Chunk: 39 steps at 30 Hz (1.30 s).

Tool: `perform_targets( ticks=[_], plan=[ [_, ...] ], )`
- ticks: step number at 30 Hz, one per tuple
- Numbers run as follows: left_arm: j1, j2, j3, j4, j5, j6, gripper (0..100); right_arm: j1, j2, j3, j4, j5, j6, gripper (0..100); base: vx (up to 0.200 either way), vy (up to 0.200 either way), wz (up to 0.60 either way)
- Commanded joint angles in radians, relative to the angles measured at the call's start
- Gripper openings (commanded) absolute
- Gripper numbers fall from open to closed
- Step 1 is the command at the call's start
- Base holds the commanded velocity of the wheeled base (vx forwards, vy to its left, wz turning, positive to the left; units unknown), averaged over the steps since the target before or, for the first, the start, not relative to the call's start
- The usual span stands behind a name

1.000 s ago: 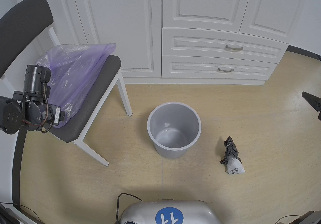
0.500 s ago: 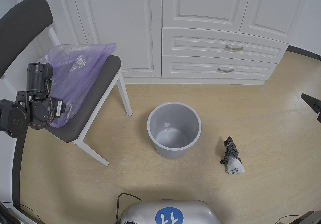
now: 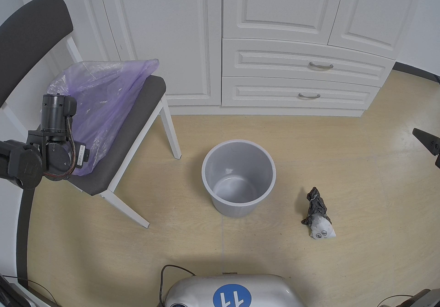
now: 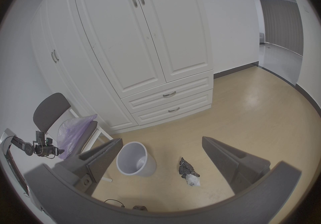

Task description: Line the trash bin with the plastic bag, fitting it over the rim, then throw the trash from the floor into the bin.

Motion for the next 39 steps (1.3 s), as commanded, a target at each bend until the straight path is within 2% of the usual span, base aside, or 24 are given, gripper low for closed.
perform_targets(
  ticks=[1,16,17,23,29,39],
  plan=[
    [0.006,0.011,0.003,-0.008,0.0,0.0,100,-0.001,-0.001,0.0,0.001,0.01,0.0,100,0.0,0.0,0.0],
    [0.004,0.028,0.02,-0.028,0.008,0.02,100,0.0,0.0,0.007,0.001,0.016,0.0,100,0.0,0.0,0.0],
    [0.004,0.028,0.02,-0.031,0.013,0.021,0,0.0,0.0,0.007,0.001,0.016,0.0,100,0.0,0.0,0.0],
    [0.004,0.028,0.03,-0.054,0.016,0.04,0,0.0,0.0,0.007,0.001,0.018,0.0,100,0.0,0.0,0.0],
    [-0.007,-0.003,0.115,-0.071,0.016,0.058,0,0.0,-0.001,0.01,-0.001,0.018,-0.003,100,0.0,0.0,0.0],
    [-0.016,-0.084,0.349,-0.435,-0.009,0.053,0,-0.001,0.017,0.005,-0.011,0.014,-0.014,100,0.0,0.0,0.0]
  ],
)
